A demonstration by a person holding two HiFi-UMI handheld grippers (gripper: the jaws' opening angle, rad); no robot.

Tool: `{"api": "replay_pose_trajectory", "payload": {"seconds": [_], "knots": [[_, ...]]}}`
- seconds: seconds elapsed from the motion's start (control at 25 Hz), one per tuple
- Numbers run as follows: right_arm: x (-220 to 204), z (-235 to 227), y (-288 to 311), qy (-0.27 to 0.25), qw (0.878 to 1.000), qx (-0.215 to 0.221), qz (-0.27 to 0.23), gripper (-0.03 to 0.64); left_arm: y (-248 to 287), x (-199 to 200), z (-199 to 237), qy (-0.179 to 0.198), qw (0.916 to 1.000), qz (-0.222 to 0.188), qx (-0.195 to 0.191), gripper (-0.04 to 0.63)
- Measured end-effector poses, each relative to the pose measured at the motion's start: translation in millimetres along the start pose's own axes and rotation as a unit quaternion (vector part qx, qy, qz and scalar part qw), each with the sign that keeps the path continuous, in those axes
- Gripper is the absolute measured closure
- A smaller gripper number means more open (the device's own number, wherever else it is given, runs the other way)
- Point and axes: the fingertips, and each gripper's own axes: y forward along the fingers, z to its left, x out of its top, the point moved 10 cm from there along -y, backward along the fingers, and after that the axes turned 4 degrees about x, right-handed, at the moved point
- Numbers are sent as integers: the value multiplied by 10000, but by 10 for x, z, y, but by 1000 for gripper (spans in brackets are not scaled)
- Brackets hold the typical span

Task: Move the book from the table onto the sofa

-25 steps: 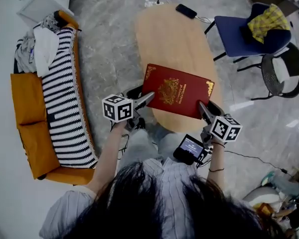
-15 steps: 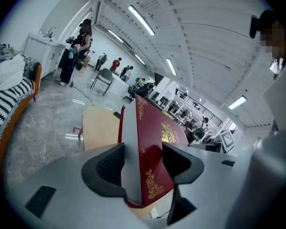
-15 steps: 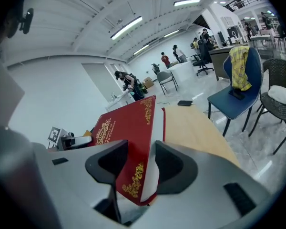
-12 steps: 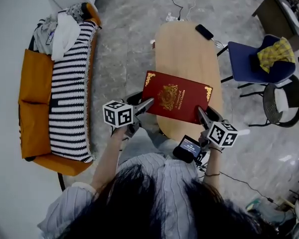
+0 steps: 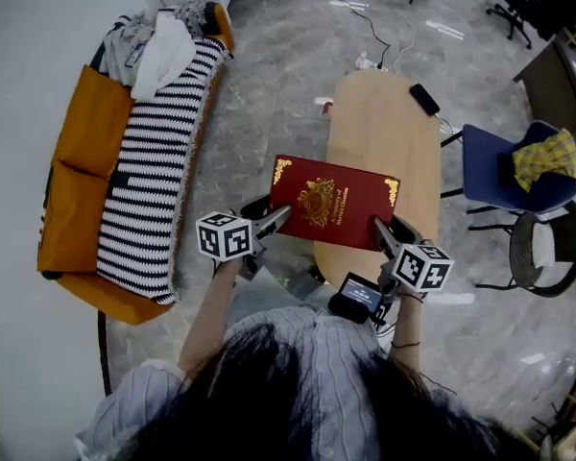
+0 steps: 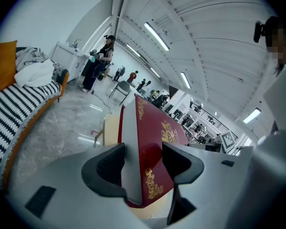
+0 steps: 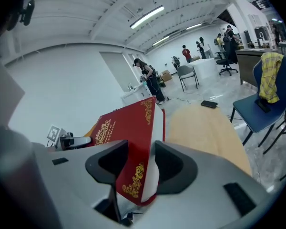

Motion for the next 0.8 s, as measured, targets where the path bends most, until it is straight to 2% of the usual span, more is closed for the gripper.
{"api": "replay_pose_trajectory", "payload": {"seconds": [0.32, 0.8], "knots": [[159, 434, 582, -306, 9980, 419, 373, 426, -524, 62, 403, -367, 9972, -428, 482, 339], [366, 1336, 1641, -795, 9884, 894, 937, 428, -1351, 269, 1230, -811, 9872, -918, 1019, 339]]}}
